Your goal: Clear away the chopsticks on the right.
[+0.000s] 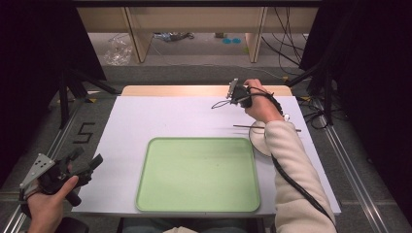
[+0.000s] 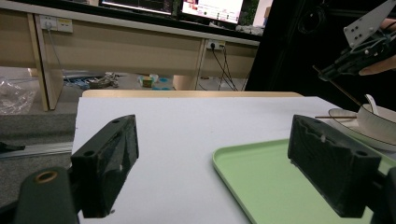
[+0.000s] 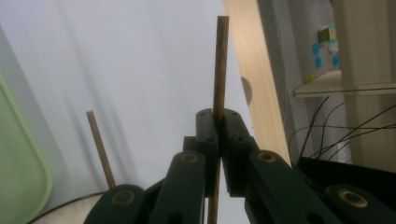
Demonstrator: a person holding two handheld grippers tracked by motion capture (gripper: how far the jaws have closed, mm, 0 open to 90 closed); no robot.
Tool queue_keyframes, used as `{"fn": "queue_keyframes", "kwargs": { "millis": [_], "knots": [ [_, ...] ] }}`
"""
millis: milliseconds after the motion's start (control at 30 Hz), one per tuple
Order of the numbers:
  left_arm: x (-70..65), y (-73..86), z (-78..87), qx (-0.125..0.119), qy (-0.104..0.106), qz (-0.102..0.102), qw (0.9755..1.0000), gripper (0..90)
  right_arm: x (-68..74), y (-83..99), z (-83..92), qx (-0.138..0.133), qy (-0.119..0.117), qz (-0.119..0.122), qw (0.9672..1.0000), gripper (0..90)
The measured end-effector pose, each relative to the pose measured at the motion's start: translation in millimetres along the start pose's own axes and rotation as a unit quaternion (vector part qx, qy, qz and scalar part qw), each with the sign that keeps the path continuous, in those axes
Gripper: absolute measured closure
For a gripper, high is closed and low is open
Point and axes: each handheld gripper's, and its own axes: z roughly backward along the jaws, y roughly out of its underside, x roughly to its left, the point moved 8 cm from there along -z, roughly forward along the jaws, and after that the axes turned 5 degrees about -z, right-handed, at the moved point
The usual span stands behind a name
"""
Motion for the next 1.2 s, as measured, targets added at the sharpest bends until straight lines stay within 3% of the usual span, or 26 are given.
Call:
{"fn": "queue_keyframes", "kwargs": {
  "millis": [133,267,300,333,433,467,500,533,567,667,700,733,767,800,867,967,1033,1133,1167,1200],
  "knots": [
    [0.1,0.0,0.2,0.000,-0.001,0.001,1.0000,16.2,-1.6,-4.6,9.5,-0.027,0.001,-0.048,0.9985,87.7],
    [0.0,0.0,0.1,0.000,-0.001,0.001,1.0000,16.2,-7.2,-6.9,16.4,-0.050,0.004,-0.071,0.9962,87.7],
    [0.1,0.1,0.2,0.000,-0.001,0.001,1.0000,16.2,-10.2,-9.0,21.1,-0.071,0.006,-0.097,0.9928,87.7],
    [0.3,0.2,0.3,0.001,-0.001,-0.001,1.0000,16.2,-10.2,-9.0,21.1,-0.071,0.006,-0.097,0.9928,87.7],
    [0.2,0.0,0.2,0.000,-0.001,0.001,1.0000,16.2,-13.6,-11.1,26.5,-0.093,0.001,-0.124,0.9879,87.7],
    [0.3,0.0,0.2,0.000,-0.001,0.001,1.0000,16.2,-15.1,-11.9,30.2,-0.101,-0.005,-0.143,0.9846,87.7],
    [0.3,-0.1,0.1,0.000,-0.001,0.001,1.0000,16.2,-15.1,-11.9,30.2,-0.101,-0.005,-0.143,0.9846,87.7],
    [0.2,0.0,0.1,0.000,-0.001,0.001,1.0000,16.2,-17.9,-12.9,34.8,-0.111,-0.008,-0.160,0.9809,87.8],
    [0.2,0.0,0.2,0.000,-0.001,0.000,1.0000,16.2,-17.9,-12.9,34.8,-0.111,-0.008,-0.160,0.9809,87.8],
    [0.3,0.0,0.1,0.000,-0.001,0.001,1.0000,16.3,-22.0,-14.5,41.9,-0.122,-0.011,-0.179,0.9761,87.8],
    [0.3,0.0,0.2,0.000,-0.001,0.001,1.0000,16.3,-23.5,-16.3,46.7,-0.132,-0.014,-0.204,0.9700,87.8],
    [0.4,0.0,0.2,0.000,-0.001,0.001,1.0000,16.3,-23.5,-16.3,46.7,-0.132,-0.014,-0.204,0.9700,87.8],
    [0.3,-0.1,0.2,0.000,-0.001,0.001,1.0000,16.3,-26.1,-17.9,51.4,-0.145,-0.014,-0.227,0.9629,87.8],
    [0.2,-0.1,0.2,-0.001,-0.001,0.001,1.0000,16.2,-26.9,-18.0,53.1,-0.147,-0.016,-0.233,0.9612,87.8],
    [0.2,-0.1,0.2,0.000,-0.001,0.001,1.0000,16.2,-28.9,-18.2,54.6,-0.154,-0.019,-0.229,0.9610,87.8],
    [0.2,-0.1,0.3,0.000,-0.001,0.001,1.0000,16.3,-31.7,-20.1,61.6,-0.168,-0.019,-0.260,0.9507,87.8],
    [0.1,-0.1,0.2,0.000,-0.001,0.001,1.0000,16.3,-33.5,-20.3,66.0,-0.169,-0.019,-0.271,0.9473,87.8],
    [0.2,-0.1,0.2,-0.001,-0.001,0.002,1.0000,16.3,-36.3,-23.3,72.9,-0.188,-0.020,-0.294,0.9369,87.9],
    [0.2,-0.1,0.2,0.000,-0.001,0.001,1.0000,16.3,-36.3,-23.3,72.9,-0.188,-0.020,-0.294,0.9369,87.9],
    [0.3,0.0,0.3,0.000,-0.001,0.001,1.0000,16.3,-35.4,-23.5,75.2,-0.189,-0.028,-0.303,0.9337,87.8]
  ]
}}
